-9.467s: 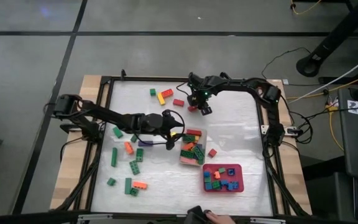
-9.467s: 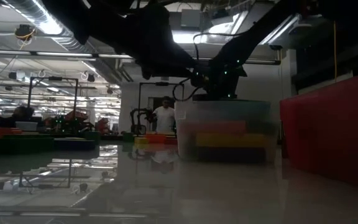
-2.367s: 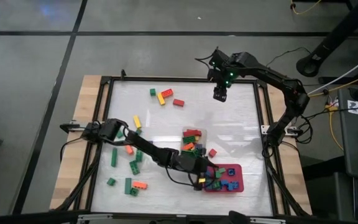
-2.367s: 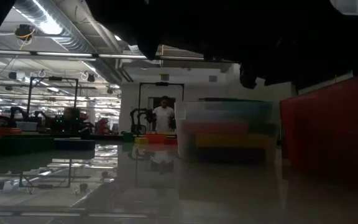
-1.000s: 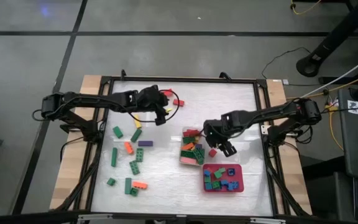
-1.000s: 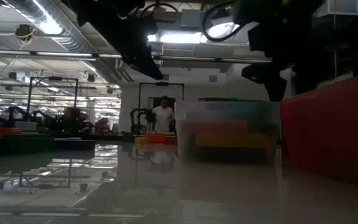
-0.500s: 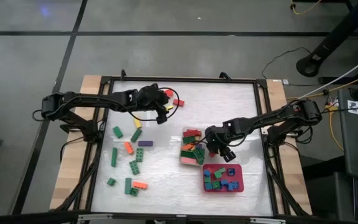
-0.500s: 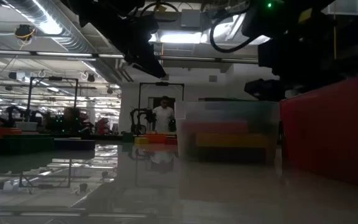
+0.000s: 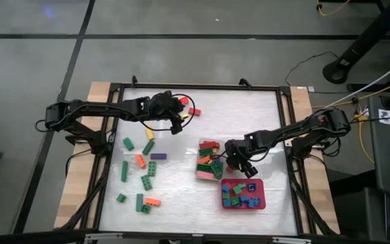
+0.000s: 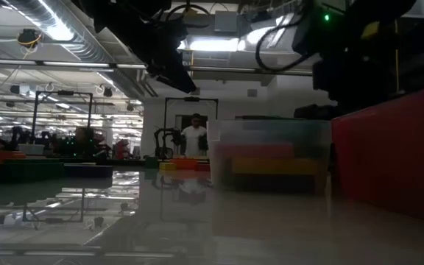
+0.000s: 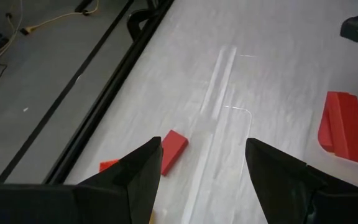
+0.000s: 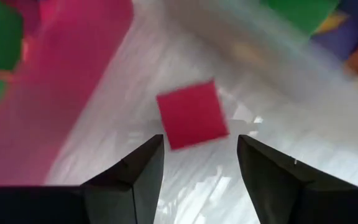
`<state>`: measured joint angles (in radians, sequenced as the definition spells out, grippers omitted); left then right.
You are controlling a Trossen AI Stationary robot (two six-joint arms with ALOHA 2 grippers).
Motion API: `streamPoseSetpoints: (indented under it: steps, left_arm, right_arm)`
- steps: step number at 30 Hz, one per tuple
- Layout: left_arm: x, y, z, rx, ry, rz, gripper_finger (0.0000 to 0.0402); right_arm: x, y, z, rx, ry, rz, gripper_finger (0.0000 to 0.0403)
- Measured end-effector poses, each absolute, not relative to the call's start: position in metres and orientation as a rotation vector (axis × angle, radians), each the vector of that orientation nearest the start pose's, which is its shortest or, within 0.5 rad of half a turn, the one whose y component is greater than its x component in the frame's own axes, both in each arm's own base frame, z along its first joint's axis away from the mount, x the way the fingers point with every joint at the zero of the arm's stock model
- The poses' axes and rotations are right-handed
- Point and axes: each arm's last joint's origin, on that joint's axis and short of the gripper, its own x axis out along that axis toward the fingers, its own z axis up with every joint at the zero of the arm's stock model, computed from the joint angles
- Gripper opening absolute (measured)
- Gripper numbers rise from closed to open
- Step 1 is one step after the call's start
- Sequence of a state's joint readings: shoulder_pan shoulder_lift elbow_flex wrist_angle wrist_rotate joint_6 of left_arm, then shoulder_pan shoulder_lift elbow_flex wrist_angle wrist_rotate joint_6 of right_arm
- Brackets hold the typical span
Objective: Sort blocks by size
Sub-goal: Put the red square block into the red bin
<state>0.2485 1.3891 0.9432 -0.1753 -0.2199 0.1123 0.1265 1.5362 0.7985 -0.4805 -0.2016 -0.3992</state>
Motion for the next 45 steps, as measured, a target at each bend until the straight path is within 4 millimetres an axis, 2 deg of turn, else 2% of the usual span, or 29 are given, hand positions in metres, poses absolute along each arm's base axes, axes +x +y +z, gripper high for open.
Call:
streamPoseSetpoints:
  steps: [6,22,25,30,34,45]
  left_arm:
    - [0.287,0.079,0.256,0.093,0.651,0.419,0.0217]
    - [0.287,0.079,0.256,0.086,0.650,0.421,0.0217]
    - [0.287,0.079,0.256,0.086,0.649,0.421,0.0217]
    - [0.287,0.079,0.256,0.087,0.645,0.422,0.0217]
    - [0.286,0.082,0.256,0.083,0.646,0.432,0.0217]
    - [0.285,0.086,0.256,0.065,0.644,0.448,0.0217]
  right_arm:
    - [0.262,0.039,0.151,-0.298,1.120,0.519,0.0202]
    - [0.269,0.042,0.150,-0.264,1.045,0.584,0.0201]
    - [0.270,0.042,0.142,-0.260,1.073,0.587,0.0187]
    - [0.271,0.042,0.139,-0.261,1.088,0.585,0.0133]
    - [0.275,0.042,0.149,-0.274,1.122,0.565,0.0130]
    - [0.285,0.041,0.208,-0.326,1.294,0.533,0.0142]
